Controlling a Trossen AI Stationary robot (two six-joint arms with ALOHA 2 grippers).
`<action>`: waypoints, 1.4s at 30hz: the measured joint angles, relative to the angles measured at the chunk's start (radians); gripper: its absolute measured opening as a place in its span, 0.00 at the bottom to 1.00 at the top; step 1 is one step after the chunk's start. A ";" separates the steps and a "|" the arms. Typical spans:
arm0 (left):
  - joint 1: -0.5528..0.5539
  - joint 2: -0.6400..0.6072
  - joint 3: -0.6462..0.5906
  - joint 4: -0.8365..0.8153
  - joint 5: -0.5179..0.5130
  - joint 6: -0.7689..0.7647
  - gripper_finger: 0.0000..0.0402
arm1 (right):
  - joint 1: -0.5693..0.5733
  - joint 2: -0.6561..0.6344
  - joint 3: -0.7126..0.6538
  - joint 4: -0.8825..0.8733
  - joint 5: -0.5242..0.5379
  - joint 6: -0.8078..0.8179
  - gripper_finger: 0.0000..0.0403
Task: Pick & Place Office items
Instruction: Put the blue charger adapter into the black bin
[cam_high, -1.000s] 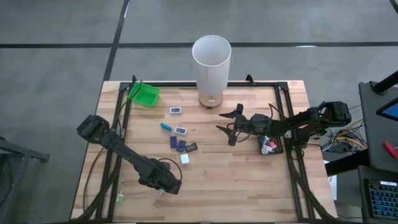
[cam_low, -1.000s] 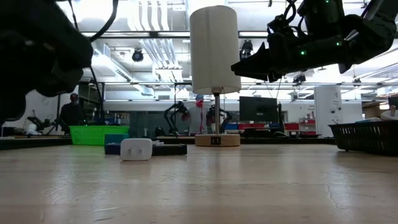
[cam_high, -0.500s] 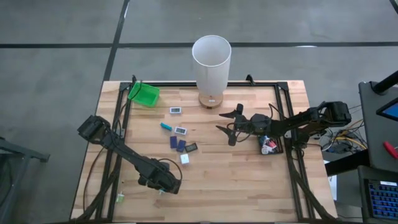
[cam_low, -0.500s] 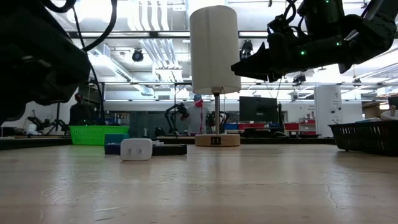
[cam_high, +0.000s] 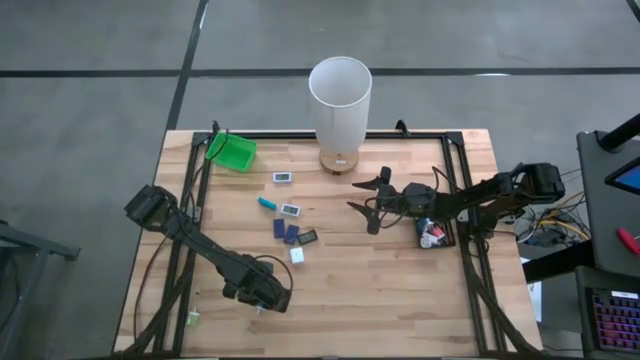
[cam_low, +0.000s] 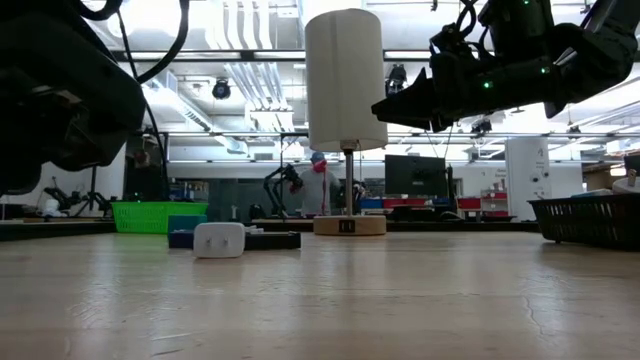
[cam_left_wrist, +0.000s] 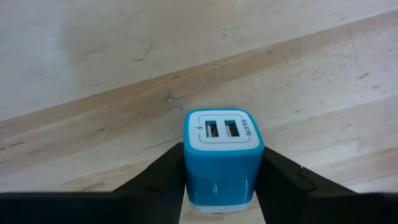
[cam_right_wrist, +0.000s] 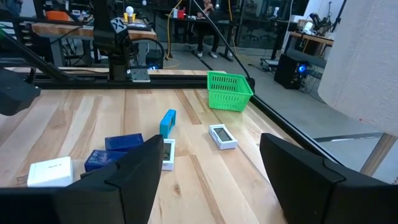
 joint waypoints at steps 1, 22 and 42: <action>0.000 0.000 0.000 0.000 0.000 0.003 0.39 | 0.000 0.000 0.000 0.000 0.000 0.000 0.67; 0.030 -0.083 -0.001 -0.008 -0.173 0.108 0.39 | 0.000 0.000 0.000 0.000 0.000 0.000 0.65; 0.187 -0.221 -0.005 0.380 -0.851 1.161 0.40 | 0.000 0.000 0.000 -0.015 0.000 0.000 0.65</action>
